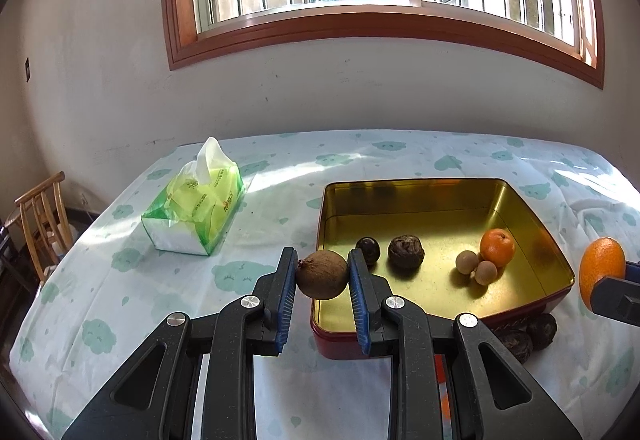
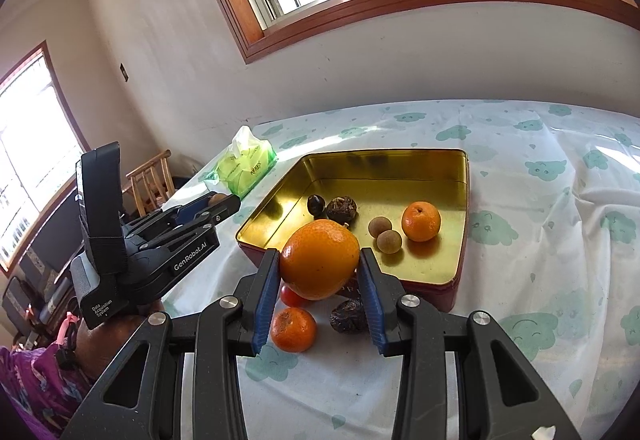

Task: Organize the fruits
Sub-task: 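Carry the orange with the right tool while the left tool carries the brown fruit over the tin, then open the right tool to drop the orange while the left tool releases the brown fruit into the tin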

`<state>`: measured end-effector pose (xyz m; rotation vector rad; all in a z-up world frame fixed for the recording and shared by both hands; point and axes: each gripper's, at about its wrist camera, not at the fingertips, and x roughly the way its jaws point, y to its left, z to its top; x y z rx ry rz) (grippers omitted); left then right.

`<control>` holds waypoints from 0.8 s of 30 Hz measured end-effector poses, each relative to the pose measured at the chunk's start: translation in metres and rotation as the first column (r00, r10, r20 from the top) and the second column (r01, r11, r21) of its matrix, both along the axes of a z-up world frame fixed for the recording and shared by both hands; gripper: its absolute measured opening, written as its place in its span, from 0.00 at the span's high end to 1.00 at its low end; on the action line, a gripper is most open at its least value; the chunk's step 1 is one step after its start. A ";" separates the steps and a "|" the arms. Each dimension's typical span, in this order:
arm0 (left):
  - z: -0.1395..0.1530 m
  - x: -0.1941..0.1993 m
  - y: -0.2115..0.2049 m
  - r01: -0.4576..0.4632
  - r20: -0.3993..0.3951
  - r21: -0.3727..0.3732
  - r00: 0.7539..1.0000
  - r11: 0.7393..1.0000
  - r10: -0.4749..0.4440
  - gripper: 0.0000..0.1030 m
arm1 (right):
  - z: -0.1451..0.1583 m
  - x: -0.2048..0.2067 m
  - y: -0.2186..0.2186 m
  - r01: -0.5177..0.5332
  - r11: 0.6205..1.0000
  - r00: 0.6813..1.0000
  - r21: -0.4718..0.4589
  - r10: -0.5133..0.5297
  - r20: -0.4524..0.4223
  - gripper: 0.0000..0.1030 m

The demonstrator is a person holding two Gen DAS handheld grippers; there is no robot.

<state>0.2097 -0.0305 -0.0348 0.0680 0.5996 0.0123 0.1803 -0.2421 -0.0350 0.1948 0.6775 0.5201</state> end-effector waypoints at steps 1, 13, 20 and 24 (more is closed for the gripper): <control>0.000 0.002 0.001 -0.001 -0.001 0.002 1.000 1.000 0.001 0.74 | 0.000 0.002 0.001 -0.001 1.000 1.000 0.001 0.001 0.000 0.65; 0.000 0.034 -0.017 0.034 -0.022 -0.002 0.999 0.999 -0.034 0.74 | -0.009 0.049 0.009 -0.014 1.000 1.000 0.002 0.014 -0.011 0.65; -0.009 0.054 -0.027 0.053 -0.055 -0.006 0.997 0.999 -0.053 0.74 | -0.017 0.081 0.014 -0.020 1.000 0.999 -0.012 0.019 -0.033 0.65; -0.013 0.061 -0.028 0.058 -0.066 -0.003 0.996 0.998 -0.058 0.74 | -0.019 0.092 0.018 -0.029 0.999 0.999 -0.024 0.028 -0.036 0.65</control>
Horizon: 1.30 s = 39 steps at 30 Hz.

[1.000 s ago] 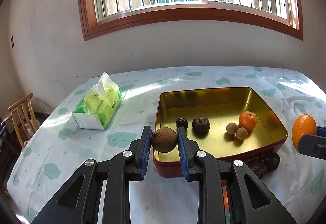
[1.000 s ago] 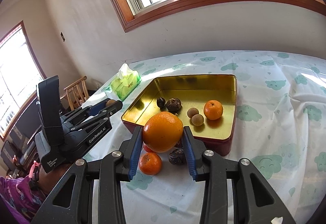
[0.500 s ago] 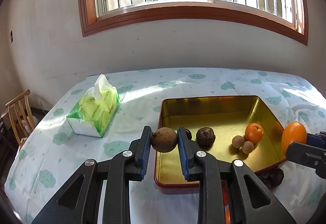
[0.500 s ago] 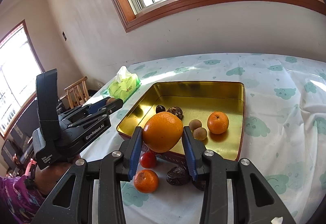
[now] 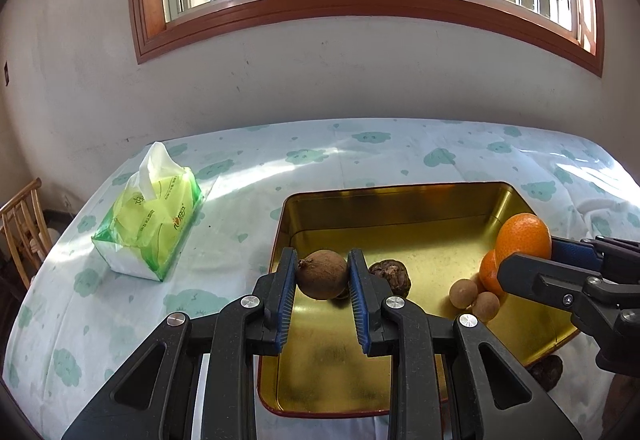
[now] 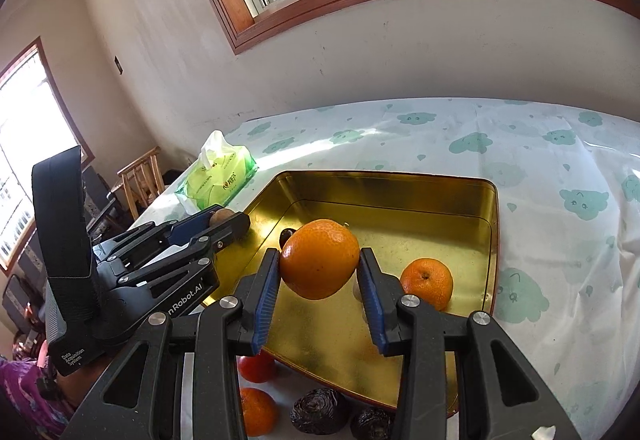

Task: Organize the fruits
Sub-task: 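Open the right tool to drop the orange while the left tool releases the brown fruit into the tin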

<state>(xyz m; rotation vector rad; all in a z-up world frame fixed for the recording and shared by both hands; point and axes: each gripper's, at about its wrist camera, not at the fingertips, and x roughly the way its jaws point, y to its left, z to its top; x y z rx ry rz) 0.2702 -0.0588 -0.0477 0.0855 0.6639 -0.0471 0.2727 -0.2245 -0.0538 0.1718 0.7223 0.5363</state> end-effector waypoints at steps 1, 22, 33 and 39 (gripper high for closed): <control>-0.001 0.002 -0.001 0.003 -0.004 0.002 1.000 1.000 -0.003 0.74 | -0.001 0.003 0.001 -0.003 1.000 1.000 -0.003 0.003 -0.003 0.65; -0.014 0.021 -0.005 0.025 -0.041 0.014 0.999 1.000 -0.025 0.74 | -0.016 0.037 0.006 0.001 1.000 0.998 -0.024 -0.003 -0.056 0.65; -0.020 0.029 -0.005 0.026 -0.062 0.006 0.998 1.000 -0.026 0.74 | -0.020 0.045 0.008 0.007 1.000 0.998 -0.024 -0.008 -0.062 0.65; -0.022 0.031 -0.005 0.024 -0.065 0.012 0.998 1.000 -0.024 0.74 | -0.022 0.050 0.009 0.011 1.000 0.998 -0.023 -0.012 -0.062 0.64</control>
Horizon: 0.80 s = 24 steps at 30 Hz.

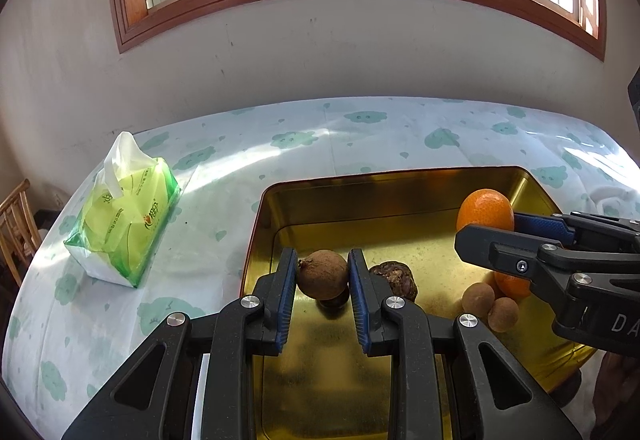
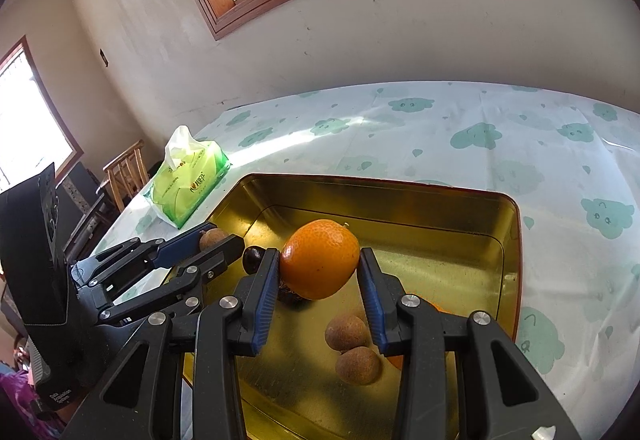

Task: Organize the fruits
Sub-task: 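Open the right tool to drop the orange while the left tool releases the brown fruit into the tin, then move both tools back toward the fruits beside the tin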

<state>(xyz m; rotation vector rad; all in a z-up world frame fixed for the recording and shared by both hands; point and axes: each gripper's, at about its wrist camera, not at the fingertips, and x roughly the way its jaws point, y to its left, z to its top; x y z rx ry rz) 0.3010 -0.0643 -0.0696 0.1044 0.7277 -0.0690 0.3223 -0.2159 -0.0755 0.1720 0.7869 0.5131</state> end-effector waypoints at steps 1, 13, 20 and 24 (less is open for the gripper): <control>0.000 0.001 0.000 0.000 -0.001 0.002 1.000 1.000 0.000 0.74 | 0.000 0.001 0.000 0.001 1.000 1.000 0.000 -0.001 0.001 0.64; -0.006 0.005 0.000 -0.012 -0.012 0.017 1.000 1.000 0.012 0.71 | -0.001 0.005 0.000 0.007 1.000 1.000 0.015 -0.007 0.004 0.63; -0.005 0.004 0.000 -0.017 0.001 0.031 1.000 0.999 0.017 0.60 | 0.002 0.005 -0.005 0.021 0.999 1.000 0.029 -0.021 0.017 0.62; -0.006 0.003 0.001 -0.020 -0.001 0.035 1.000 0.999 0.020 0.60 | 0.005 -0.001 -0.008 0.013 0.999 1.000 0.043 -0.015 0.028 0.62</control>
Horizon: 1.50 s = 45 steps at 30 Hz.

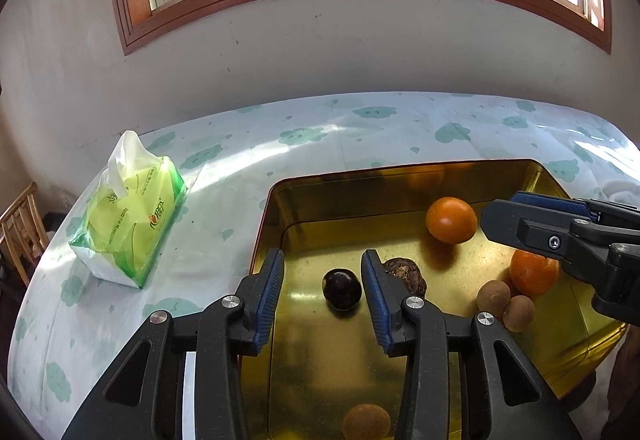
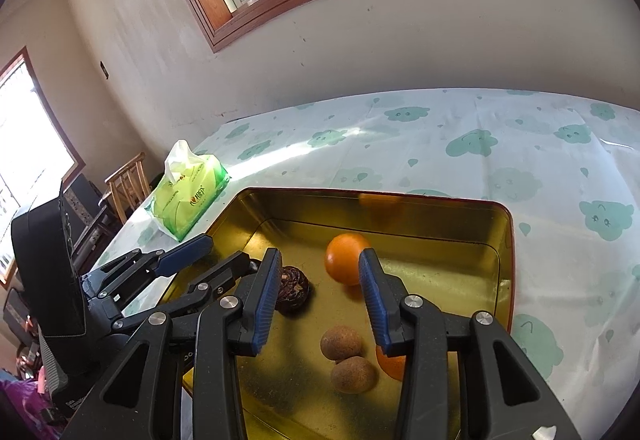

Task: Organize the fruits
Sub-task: 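Move both tools back toward the fruits beside the tin, then grasp a dark wrinkled fruit with the right tool while the left tool grasps a mandarin orange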

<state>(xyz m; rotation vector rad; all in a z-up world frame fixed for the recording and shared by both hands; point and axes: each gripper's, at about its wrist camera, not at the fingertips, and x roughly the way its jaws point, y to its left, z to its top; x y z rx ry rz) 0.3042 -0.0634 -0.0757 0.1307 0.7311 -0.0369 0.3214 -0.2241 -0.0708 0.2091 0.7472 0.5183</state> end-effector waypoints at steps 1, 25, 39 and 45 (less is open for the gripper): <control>0.000 0.000 0.000 -0.001 -0.001 0.000 1.000 1.000 0.001 0.60 | 0.001 -0.002 -0.001 -0.001 1.000 1.000 0.002 0.001 0.005 0.62; 0.034 -0.056 0.006 0.017 0.056 0.005 0.998 1.000 -0.017 0.50 | -0.021 -0.133 -0.059 0.031 0.999 0.998 -0.005 -0.031 -0.050 0.63; 0.000 -0.139 0.042 0.100 -0.064 -0.168 0.992 0.981 -0.112 0.51 | -0.041 -0.125 -0.052 0.048 0.994 0.991 -0.099 -0.060 -0.121 0.63; -0.011 -0.156 0.034 0.183 -0.101 -0.201 0.973 0.962 -0.206 0.51 | -0.046 -0.106 -0.049 0.058 0.998 0.984 -0.035 -0.063 -0.165 0.63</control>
